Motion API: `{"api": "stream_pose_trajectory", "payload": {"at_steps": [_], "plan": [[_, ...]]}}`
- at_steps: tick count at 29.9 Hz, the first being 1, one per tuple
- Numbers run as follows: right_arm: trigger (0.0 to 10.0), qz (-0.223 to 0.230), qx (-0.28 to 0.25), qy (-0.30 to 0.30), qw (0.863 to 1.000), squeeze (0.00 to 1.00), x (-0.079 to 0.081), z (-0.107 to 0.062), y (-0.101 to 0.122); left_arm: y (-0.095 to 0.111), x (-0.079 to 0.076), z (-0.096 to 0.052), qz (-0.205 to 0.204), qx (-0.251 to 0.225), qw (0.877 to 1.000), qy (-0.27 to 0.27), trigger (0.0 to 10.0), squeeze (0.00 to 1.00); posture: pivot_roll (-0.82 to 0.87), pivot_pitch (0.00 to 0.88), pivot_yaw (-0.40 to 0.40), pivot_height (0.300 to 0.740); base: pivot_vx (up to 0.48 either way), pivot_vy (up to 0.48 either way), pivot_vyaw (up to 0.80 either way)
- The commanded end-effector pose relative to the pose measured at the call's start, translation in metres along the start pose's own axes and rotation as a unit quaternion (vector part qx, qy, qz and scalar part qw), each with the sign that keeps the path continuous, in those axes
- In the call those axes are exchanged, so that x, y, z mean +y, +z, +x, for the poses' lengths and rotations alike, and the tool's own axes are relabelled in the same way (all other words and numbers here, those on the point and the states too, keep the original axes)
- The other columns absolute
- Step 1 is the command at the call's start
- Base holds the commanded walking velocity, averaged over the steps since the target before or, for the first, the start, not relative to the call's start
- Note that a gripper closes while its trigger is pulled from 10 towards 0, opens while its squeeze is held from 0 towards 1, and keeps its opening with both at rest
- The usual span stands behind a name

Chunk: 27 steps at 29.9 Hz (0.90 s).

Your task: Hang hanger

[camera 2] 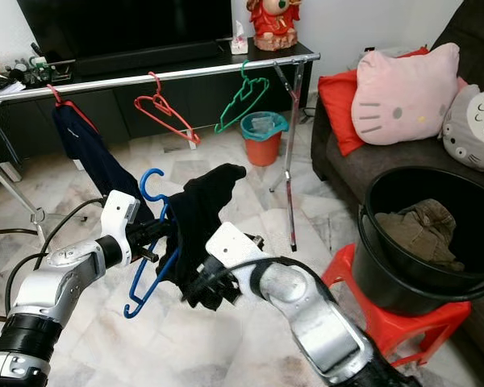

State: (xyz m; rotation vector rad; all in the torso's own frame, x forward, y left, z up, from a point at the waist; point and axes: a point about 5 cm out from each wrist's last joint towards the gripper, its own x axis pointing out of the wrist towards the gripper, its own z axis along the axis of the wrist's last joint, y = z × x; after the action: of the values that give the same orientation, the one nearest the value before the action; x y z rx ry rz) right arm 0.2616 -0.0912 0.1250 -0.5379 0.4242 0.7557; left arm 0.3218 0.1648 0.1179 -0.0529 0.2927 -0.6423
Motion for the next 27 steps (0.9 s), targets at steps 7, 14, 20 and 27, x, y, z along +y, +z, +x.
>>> {"api": "stream_pose_trajectory", "payload": {"at_steps": [7, 14, 20, 27], "plan": [[10.0, -0.049, -0.006, -0.039, 0.998, 0.0, -0.033, -0.018, -0.003, -0.004, -0.007, -0.011, 0.036, 0.018, 0.996, -0.081, 10.0, 0.0, -0.04, 0.0, 0.047, 0.74, 0.0, 0.0, 0.0], [10.0, -0.071, -0.022, -0.005, 0.997, 0.0, -0.047, -0.02, -0.018, -0.015, -0.011, -0.027, 0.069, 0.065, 0.982, -0.161, 10.0, 0.0, -0.04, 0.0, 0.044, 0.74, 0.0, 0.0, 0.0], [10.0, -0.074, -0.057, 0.065, 0.994, 0.0, -0.044, -0.021, -0.023, -0.016, -0.016, -0.036, 0.075, 0.08, 0.971, -0.213, 10.0, 0.0, -0.04, 0.0, 0.036, 0.74, 0.0, 0.0, 0.0], [10.0, -0.098, -0.121, 0.183, 0.971, 1.0, -0.036, -0.032, -0.024, -0.012, -0.019, -0.04, 0.095, 0.093, 0.958, -0.253, 10.0, 0.0, -0.03, 0.0, 0.032, 0.74, 0.0, 0.0, 0.0]]}}
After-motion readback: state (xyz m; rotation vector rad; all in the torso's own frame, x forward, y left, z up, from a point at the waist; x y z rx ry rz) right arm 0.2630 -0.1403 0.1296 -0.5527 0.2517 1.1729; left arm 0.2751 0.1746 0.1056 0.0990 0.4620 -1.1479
